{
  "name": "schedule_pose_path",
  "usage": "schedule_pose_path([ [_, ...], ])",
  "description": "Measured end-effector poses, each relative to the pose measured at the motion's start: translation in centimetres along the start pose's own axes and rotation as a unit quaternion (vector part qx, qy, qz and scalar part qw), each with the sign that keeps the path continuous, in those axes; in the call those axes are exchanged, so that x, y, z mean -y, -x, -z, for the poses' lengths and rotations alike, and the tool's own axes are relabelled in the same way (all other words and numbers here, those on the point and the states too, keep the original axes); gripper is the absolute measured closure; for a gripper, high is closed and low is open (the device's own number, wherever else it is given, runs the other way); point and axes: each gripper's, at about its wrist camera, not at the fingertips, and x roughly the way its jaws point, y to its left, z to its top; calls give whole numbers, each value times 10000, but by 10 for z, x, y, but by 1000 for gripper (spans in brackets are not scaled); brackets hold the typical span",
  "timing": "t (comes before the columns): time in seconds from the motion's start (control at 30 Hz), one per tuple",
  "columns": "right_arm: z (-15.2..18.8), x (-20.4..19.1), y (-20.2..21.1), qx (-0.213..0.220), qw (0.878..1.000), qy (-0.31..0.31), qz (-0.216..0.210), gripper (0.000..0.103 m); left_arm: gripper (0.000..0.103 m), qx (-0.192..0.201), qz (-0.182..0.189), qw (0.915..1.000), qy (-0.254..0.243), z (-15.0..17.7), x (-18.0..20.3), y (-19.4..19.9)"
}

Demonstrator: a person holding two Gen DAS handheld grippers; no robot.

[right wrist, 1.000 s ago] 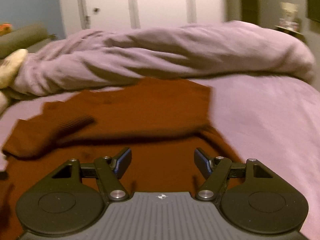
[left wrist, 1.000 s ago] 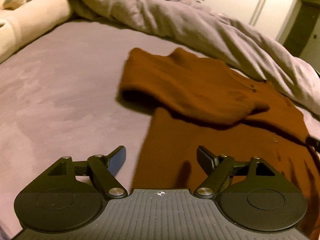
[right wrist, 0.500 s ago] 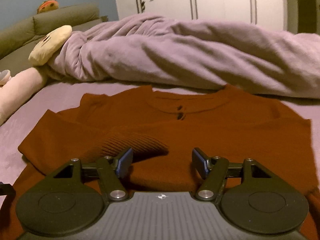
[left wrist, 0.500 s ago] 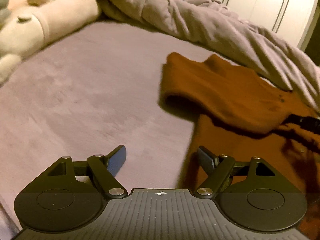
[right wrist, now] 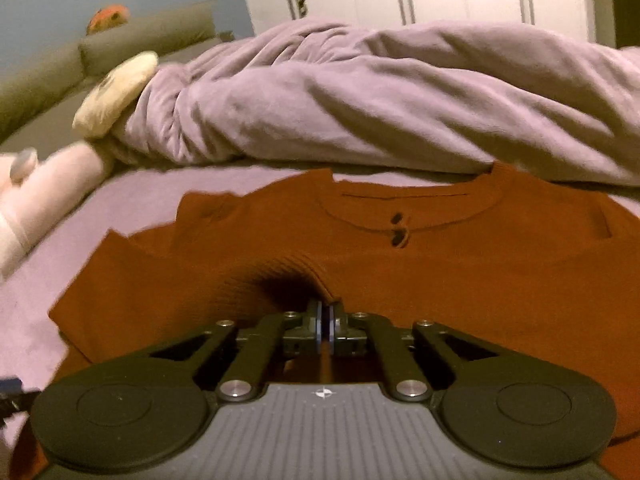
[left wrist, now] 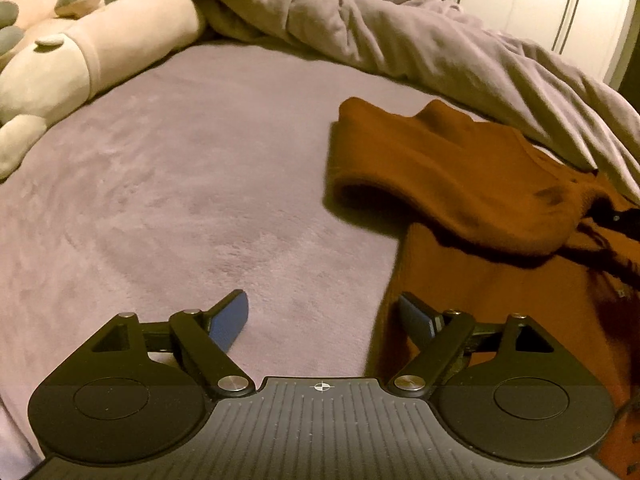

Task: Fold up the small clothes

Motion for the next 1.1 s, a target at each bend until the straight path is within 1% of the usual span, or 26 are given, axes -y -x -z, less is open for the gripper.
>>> schedule_pose_path([
  [0.1,-1,4,20,297,9994,-148,42,102,16,15,37,10000,61,-2,0,3],
  [0.23,-4,23,55,798,9950,-445,415,103,16,122,80,9999,57,-6,1,8],
  [0.27,-6,30,60,827,9940,-529,486,103,16,131,82,9999,51,-7,3,8],
  [0.3,-7,34,61,771,9944,-573,450,103,16,118,82,9999,57,-7,4,7],
  [0.33,-8,37,59,612,9956,-641,309,99,16,97,99,9999,82,-7,5,6],
  [0.37,-7,38,54,408,9965,-715,133,98,16,82,125,9998,114,-7,6,6],
  [0.4,-6,37,48,207,9971,-725,-61,87,16,71,148,9998,128,-6,7,6],
  [0.43,-5,32,42,77,9978,-636,-143,66,16,56,160,9998,111,-5,9,7],
  [0.47,-3,28,37,43,9984,-537,-164,54,16,44,164,9998,84,-4,10,8],
  [0.5,-2,25,32,35,9984,-523,-192,36,16,34,169,9998,57,-4,11,8],
  [0.53,-1,25,27,14,9978,-618,-244,35,16,24,168,9998,40,-3,11,9],
  [0.6,0,33,14,-153,9927,-1106,-462,36,16,8,149,9999,27,-4,9,9],
  [0.67,3,39,2,-271,9865,-1479,-650,43,15,-13,115,9999,21,-5,7,8],
  [0.73,4,35,-2,-185,9878,-1399,-664,61,15,-35,87,10000,21,-6,7,7],
  [0.77,3,33,-3,-213,9880,-1332,-751,69,15,-22,87,10000,24,-6,8,8],
  [0.83,0,27,-4,-297,9884,-1221,-853,97,15,26,114,9999,-13,-8,11,10],
  [0.87,-2,23,0,-213,9910,-1057,-797,98,15,47,123,9999,-44,-9,14,11],
  [0.93,-9,18,13,-1,9956,-771,-530,99,15,102,161,9997,-119,-12,20,12],
  [0.97,-14,20,21,152,9964,-724,-422,99,15,137,175,9996,-168,-14,23,12],
  [1.0,-18,25,30,276,9963,-754,-308,99,15,151,172,9995,-224,-15,27,12],
  [1.1,-30,55,54,535,9937,-927,328,99,15,154,175,9991,-364,-18,38,7],
])
